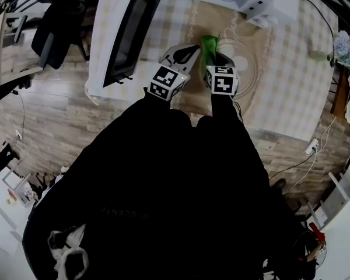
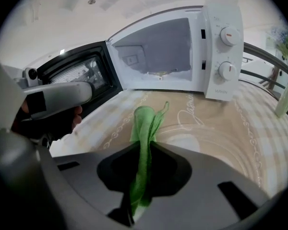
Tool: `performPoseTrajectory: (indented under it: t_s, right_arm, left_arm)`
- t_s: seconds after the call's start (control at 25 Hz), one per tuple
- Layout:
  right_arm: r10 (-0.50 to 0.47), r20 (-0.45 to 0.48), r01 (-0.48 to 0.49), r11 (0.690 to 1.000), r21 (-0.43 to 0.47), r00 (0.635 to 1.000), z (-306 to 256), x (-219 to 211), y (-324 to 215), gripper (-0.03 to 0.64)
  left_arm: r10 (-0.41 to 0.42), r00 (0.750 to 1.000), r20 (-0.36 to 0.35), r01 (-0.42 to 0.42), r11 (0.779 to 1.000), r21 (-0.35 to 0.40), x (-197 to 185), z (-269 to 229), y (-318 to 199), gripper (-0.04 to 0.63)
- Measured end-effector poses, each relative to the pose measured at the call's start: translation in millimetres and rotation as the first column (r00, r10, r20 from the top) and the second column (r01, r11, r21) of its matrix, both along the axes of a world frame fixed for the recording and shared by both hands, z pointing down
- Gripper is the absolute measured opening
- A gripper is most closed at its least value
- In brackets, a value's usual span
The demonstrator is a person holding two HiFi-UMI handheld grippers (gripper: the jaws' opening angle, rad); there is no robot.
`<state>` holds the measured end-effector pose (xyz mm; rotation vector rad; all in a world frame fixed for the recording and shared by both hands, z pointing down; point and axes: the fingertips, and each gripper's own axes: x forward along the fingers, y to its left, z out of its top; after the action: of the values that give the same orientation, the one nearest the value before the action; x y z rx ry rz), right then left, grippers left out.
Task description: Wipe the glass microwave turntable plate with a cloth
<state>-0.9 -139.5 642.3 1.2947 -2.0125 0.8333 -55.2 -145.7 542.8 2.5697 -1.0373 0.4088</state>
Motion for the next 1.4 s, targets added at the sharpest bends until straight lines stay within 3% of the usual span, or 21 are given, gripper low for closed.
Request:
performPoseTrajectory:
  t_s: [0.52, 1.4]
  right_arm:
    - [0.123, -0.015, -0.123, 0.992, 0.000, 0.992, 3, 58, 4, 0.057]
    - [0.259, -0.149, -0.253, 0.966, 0.059, 0.954, 2, 161, 14, 0.057]
  left_arm:
    - [0.069, 0.998, -0.011, -0.069, 0.998, 0.011, 31, -4, -2, 0.021]
    - [0.119, 0.993, -0.015, -0.119, 0.993, -0.003, 61, 0, 2, 0.021]
